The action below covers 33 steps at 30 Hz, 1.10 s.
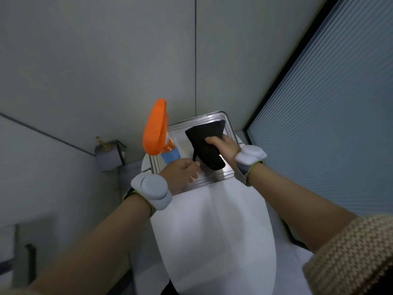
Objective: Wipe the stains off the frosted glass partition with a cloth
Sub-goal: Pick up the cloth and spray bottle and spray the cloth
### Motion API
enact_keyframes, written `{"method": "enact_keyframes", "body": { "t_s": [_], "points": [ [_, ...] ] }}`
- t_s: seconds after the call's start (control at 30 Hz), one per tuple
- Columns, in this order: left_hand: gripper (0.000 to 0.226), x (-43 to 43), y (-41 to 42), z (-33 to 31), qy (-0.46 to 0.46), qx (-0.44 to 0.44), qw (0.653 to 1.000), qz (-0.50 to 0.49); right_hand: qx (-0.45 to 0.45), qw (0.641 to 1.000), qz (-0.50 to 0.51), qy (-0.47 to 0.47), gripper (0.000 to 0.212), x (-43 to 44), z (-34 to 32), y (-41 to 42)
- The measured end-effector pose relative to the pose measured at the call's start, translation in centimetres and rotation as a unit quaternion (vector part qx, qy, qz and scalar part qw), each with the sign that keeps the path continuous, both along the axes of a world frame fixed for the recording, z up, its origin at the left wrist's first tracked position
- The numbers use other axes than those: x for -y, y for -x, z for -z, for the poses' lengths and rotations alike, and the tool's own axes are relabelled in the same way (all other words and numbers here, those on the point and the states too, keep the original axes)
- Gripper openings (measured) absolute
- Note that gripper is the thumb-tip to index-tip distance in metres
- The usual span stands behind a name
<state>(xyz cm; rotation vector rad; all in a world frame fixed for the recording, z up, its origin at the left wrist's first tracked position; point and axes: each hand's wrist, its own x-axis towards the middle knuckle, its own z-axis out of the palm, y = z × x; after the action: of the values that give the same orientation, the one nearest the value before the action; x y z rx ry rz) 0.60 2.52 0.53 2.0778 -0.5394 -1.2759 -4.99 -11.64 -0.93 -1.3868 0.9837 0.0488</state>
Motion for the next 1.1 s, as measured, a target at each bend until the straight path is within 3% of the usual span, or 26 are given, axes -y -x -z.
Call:
{"method": "enact_keyframes", "body": {
  "t_s": [0.17,0.27,0.37,0.43,0.5,0.6,0.9,1.0,1.1],
  "points": [
    [0.028,-3.0,-0.8,-1.8,0.004,-0.018,1.0,-0.014,0.048,0.998,0.032,0.032,0.025,-0.2,-3.6,-0.5],
    [0.029,-5.2,-1.6,-1.9,0.009,0.067,0.997,-0.049,0.057,0.997,0.04,0.045,0.028,-0.4,-4.8,-0.5],
    [0.016,-6.3,-2.6,-1.9,0.051,0.161,0.975,-0.143,0.09,0.994,0.061,-0.014,0.033,-0.8,-5.5,-0.2],
    [0.044,-6.4,-3.4,-2.0,0.082,0.181,0.969,-0.147,0.109,0.99,0.072,-0.057,0.034,-1.1,-5.9,-0.2],
    [0.076,-5.9,-4.5,-2.1,0.111,0.193,0.97,-0.092,0.115,0.986,0.085,-0.089,0.035,-1.4,-6.0,-0.2],
    [0.091,-4.3,-5.8,-2.5,0.182,0.129,0.973,-0.06,0.113,0.984,0.092,-0.102,0.037,-1.8,-6.3,-0.5],
    [0.068,0.2,-6.3,-2.4,0.194,0.164,0.966,-0.049,0.097,0.982,0.112,-0.113,0.036,-1.9,-6.6,-0.4],
    [0.054,-0.1,-5.6,-3.3,0.207,0.125,0.968,-0.071,0.094,0.98,0.127,-0.125,0.035,-1.9,-6.7,-0.2],
    [0.041,-0.6,-4.7,-4.4,0.188,0.038,0.981,-0.028,0.088,0.976,0.138,-0.142,0.035,-1.4,-6.8,0.0]
  ]
}}
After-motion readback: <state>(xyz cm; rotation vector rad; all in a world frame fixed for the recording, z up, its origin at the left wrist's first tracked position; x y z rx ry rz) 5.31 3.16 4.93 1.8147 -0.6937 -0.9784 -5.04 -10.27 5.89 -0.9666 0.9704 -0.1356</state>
